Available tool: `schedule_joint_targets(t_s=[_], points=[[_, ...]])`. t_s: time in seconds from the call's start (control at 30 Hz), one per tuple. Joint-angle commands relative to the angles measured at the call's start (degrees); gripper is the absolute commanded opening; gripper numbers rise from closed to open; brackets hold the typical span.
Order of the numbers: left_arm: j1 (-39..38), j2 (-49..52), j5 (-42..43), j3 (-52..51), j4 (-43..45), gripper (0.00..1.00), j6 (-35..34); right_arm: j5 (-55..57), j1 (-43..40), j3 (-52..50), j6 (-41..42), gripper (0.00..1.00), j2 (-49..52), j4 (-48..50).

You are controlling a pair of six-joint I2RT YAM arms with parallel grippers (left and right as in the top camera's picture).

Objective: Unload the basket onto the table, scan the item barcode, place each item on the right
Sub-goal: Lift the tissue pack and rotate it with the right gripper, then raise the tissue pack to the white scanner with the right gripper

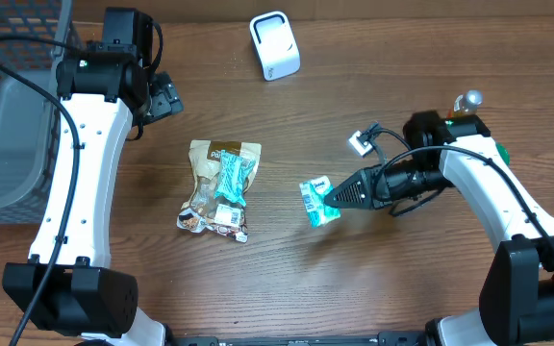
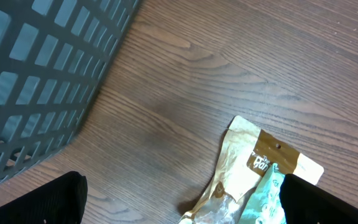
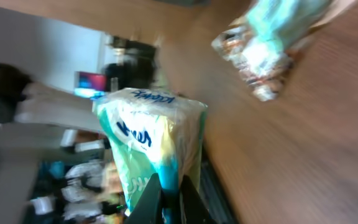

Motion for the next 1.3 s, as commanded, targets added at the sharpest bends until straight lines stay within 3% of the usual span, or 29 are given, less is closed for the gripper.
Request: schedule_joint_targets(t_s=[0.0, 0.27, 0.37, 0.53, 0.7, 0.8, 0.97, 1.27], points=[[-0.4, -0.8, -0.8, 1.1, 0.1, 1.00, 1.1, 10.0, 0.2, 0.1, 13.1, 0.04, -1.6, 5.9], [-0.4, -0.8, -0.8, 1.1, 0.1, 1.00, 1.1, 32.0, 2.6, 1.5, 36.6, 0.04, -1.6, 26.1], [-0.4, -0.8, -0.8, 1.1, 0.1, 1.00, 1.1, 40.2, 4.4, 8.4, 39.1, 0.03, -1.6, 22.7], [-0.4, -0.8, -0.8, 1.1, 0.1, 0.99, 1.1, 55.6, 8.5, 29.0, 41.5, 0.03, -0.5, 10.7], [-0.4, -0.8, -0.8, 1.1, 0.1, 1.00, 1.1, 68.6, 13.4, 45.8, 43.6, 0.03, 4.0, 6.8], [-0.4, -0.8, -0.8, 1.1, 0.1, 1.00, 1.1, 76.3, 16.5, 51.0, 41.7, 0.03, 8.4, 9.5], [-0.4, -0.8, -0.8, 1.1, 0.1, 1.00, 1.1, 88.9, 20.1, 51.2, 30.9, 0.04, 15.9, 25.0], [-0.4, -0.8, -0.8, 1.1, 0.1, 1.00, 1.1, 94.0, 22.4, 51.2, 12.1, 0.04, 29.0, 46.7]])
